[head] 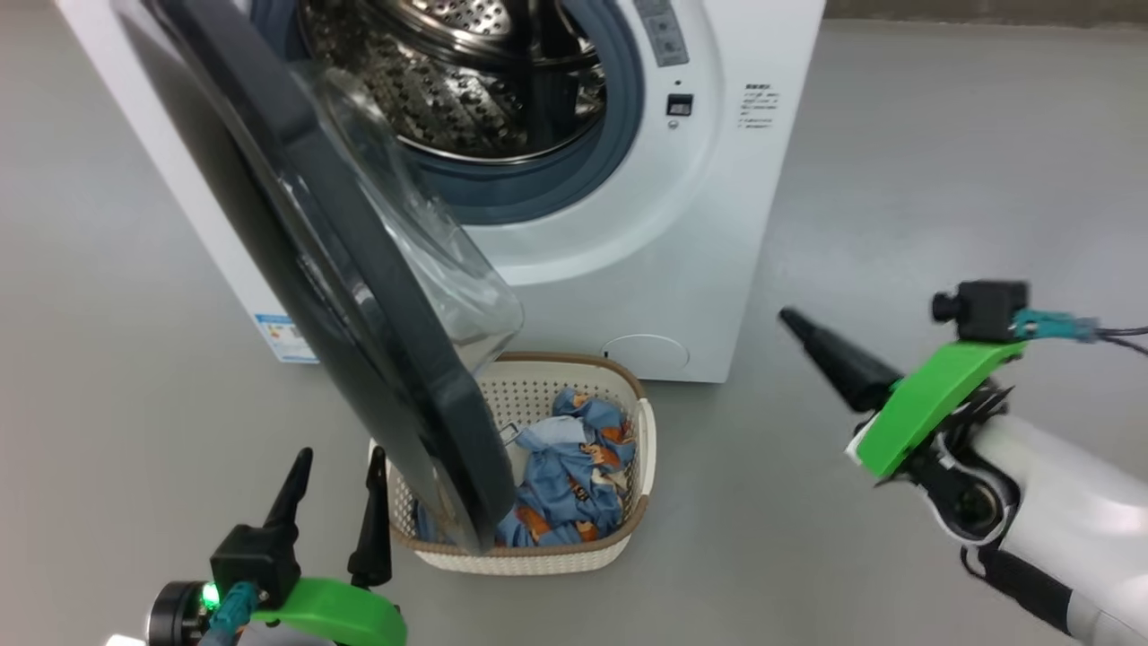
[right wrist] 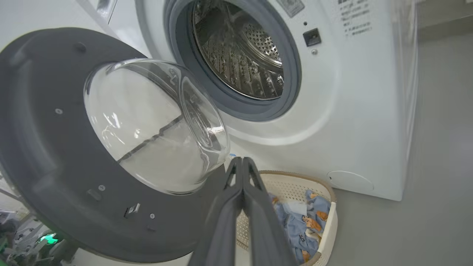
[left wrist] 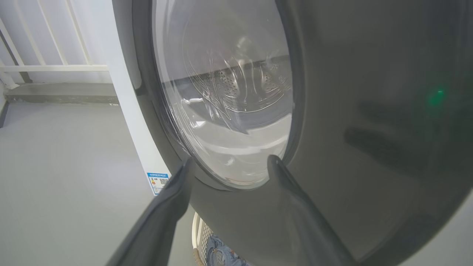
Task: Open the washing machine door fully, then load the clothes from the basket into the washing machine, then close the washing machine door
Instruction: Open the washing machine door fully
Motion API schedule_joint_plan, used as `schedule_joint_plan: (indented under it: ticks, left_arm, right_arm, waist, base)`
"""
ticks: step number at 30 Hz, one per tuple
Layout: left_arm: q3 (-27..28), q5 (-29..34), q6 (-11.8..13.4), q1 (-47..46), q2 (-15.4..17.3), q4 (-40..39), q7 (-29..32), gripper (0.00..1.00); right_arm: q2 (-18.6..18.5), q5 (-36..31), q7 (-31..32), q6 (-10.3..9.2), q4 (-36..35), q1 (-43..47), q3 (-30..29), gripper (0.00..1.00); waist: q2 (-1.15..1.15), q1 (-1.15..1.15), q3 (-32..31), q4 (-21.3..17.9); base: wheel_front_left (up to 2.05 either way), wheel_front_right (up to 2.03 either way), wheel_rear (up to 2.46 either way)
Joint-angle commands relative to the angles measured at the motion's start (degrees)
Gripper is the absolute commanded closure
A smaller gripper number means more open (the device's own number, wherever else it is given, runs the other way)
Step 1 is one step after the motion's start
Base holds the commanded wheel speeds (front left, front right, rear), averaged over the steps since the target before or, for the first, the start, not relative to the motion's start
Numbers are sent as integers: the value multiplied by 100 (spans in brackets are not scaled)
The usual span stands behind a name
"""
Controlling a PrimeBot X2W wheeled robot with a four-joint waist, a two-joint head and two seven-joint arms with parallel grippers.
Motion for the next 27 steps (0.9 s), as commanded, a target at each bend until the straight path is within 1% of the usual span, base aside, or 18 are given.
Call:
schedule_joint_plan:
  ticks: [1, 4, 6, 9, 13, 16, 19, 25, 26, 27]
  left_arm:
    - [235, 70, -15, -19, 86, -175, -37, 0]
    - [338, 113, -18, 85, 86, -204, -37, 0]
    - [389, 134, -21, 137, 86, -212, -37, 0]
    - [429, 157, -28, 199, 86, -226, -37, 0]
    - [477, 182, -36, 253, 86, -243, -37, 0]
    - [508, 198, -47, 274, 86, -242, -37, 0]
    - [540, 202, -54, 286, 86, -245, -37, 0]
    - [552, 175, -53, 321, 86, -250, -37, 0]
    - [551, 169, -53, 327, 86, -248, -37, 0]
    - [550, 165, -53, 332, 86, -244, -37, 0]
  right_arm:
    - [52, -427, -71, 9, 3, 258, -301, 100]
    - [331, -1584, -72, 9, 109, 751, -1276, 100]
    - [504, -2429, -73, 9, 57, 1102, -1963, 100]
    - [805, -3514, -73, 9, -206, 1730, -2901, 100]
    - [1229, -4605, -73, 9, -696, 2542, -3896, 100]
    - [1515, -5148, -74, 9, -1023, 3026, -4395, 100]
    - [1736, -5575, -74, 9, -1309, 3370, -4757, 100]
    - [2029, -6114, -74, 9, -1637, 3737, -5229, 100]
    - [2079, -6230, -74, 9, -1676, 3782, -5316, 67]
    - [2140, -6321, -74, 9, -1709, 3823, -5389, 22]
  waist:
    - [0, 0, -138, -150]
    - [0, 0, -218, -281]
    - [0, 0, -263, -349]
    - [0, 0, -320, -419]
    - [0, 0, -367, -511]
    - [0, 0, -382, -565]
    - [0, 0, -386, -615]
    - [0, 0, -378, -683]
    - [0, 0, -377, -692]
    - [0, 0, -377, -697]
  base:
    - [0, 0, 0]
    - [0, 0, 0]
    - [0, 0, 0]
    - [0, 0, 0]
    - [0, 0, 0]
    - [0, 0, 0]
    - [0, 0, 0]
    - [0, 0, 0]
    - [0, 0, 0]
    - [0, 0, 0]
